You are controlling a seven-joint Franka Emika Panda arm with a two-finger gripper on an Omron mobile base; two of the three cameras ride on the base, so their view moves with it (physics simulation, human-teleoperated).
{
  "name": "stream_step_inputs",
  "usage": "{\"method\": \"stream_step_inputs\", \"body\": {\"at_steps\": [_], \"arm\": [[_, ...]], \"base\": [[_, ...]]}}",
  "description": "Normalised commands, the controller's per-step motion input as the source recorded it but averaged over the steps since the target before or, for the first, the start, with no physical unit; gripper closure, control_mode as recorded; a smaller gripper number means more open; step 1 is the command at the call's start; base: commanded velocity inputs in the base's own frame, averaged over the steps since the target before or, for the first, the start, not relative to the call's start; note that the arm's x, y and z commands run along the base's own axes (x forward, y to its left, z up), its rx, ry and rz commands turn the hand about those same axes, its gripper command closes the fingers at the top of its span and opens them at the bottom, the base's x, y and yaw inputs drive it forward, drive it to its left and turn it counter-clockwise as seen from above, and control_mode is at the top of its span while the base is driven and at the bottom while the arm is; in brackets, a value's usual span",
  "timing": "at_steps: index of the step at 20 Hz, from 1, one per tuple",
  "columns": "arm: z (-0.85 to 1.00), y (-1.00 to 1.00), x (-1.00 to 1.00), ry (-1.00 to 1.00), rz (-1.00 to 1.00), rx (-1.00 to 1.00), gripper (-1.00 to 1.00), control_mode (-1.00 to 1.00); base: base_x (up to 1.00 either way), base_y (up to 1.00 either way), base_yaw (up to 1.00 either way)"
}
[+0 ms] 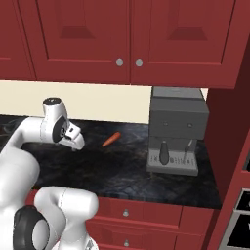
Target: Place the two vegetables and bowl onto the tray for setting up a vegetable dip station.
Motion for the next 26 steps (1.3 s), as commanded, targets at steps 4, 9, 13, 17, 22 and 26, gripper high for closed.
{"method": "stream_step_inputs", "body": {"at_steps": [4, 9, 13, 17, 22, 26], "arm": [[-0.08, -0.22, 0.3, 0.0, 0.0, -0.01, -1.0, -1.0], [-0.11, -0.24, 0.25, -0.03, 0.0, -0.02, -1.0, -1.0], [-0.13, -0.18, 0.25, -0.08, 0.0, -0.08, -1.0, -1.0], [-0.15, -0.12, 0.26, -0.13, 0.0, -0.11, -1.0, -1.0], [-0.1, -0.17, 0.31, -0.07, 0.0, -0.03, -1.0, -1.0], [-0.09, -0.21, 0.31, -0.06, -0.01, 0.0, -1.0, -1.0]], "base": [[0.0, 0.0, 0.0], [0.0, 0.0, 0.0], [0.0, 0.0, 0.0], [0.0, 0.0, 0.0], [0.0, 0.0, 0.0], [0.0, 0.0, 0.0]]}}
